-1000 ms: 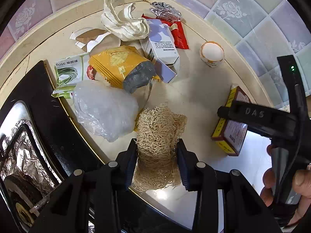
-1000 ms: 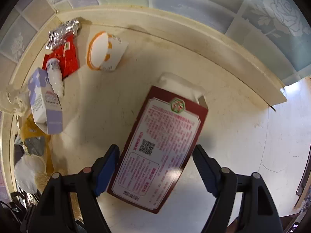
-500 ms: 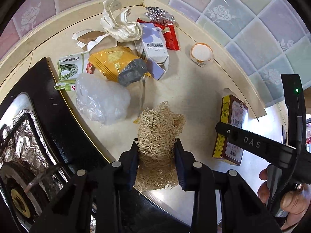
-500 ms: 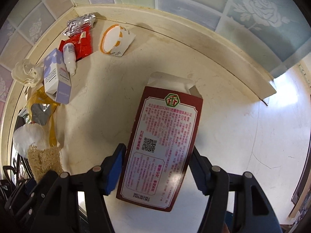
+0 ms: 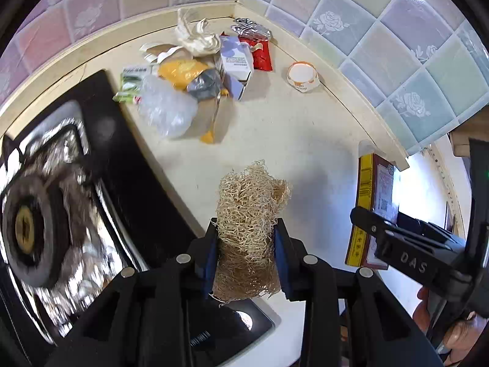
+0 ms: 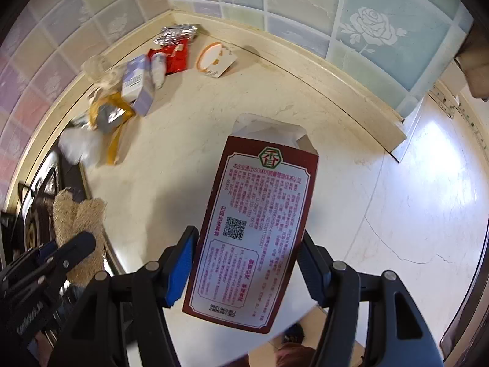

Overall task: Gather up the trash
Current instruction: 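Carry the loofah and red box down over the trash bin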

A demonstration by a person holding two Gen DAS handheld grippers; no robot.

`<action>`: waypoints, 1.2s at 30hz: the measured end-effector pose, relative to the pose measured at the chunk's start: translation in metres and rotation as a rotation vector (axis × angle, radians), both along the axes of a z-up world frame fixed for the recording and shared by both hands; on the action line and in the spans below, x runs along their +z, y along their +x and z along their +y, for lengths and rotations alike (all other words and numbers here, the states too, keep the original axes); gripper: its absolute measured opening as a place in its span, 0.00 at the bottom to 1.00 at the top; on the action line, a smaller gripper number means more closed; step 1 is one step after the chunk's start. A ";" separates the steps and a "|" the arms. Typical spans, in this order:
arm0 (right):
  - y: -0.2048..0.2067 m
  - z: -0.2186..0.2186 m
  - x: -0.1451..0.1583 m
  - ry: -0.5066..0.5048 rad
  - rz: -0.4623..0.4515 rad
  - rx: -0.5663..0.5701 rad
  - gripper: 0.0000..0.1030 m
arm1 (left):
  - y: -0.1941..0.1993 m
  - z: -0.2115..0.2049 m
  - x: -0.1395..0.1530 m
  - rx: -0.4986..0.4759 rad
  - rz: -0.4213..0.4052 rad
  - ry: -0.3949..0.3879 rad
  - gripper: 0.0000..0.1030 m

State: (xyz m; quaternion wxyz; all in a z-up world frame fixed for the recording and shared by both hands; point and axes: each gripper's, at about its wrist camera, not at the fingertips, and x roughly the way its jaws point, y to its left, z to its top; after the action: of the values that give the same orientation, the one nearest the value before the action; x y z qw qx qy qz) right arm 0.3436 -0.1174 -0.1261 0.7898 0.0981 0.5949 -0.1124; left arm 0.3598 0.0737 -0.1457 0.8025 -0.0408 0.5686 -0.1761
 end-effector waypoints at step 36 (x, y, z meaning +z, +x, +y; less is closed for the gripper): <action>-0.287 -0.022 -0.073 0.133 -0.087 0.421 0.61 | -0.299 -0.055 -0.095 0.096 0.024 0.020 0.31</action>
State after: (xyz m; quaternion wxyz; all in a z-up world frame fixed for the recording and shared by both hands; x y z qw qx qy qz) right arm 0.0564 -0.1397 -0.1996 0.8126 0.0285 0.5738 0.0985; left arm 0.0607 0.0187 -0.2408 0.8034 -0.0620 0.5775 -0.1309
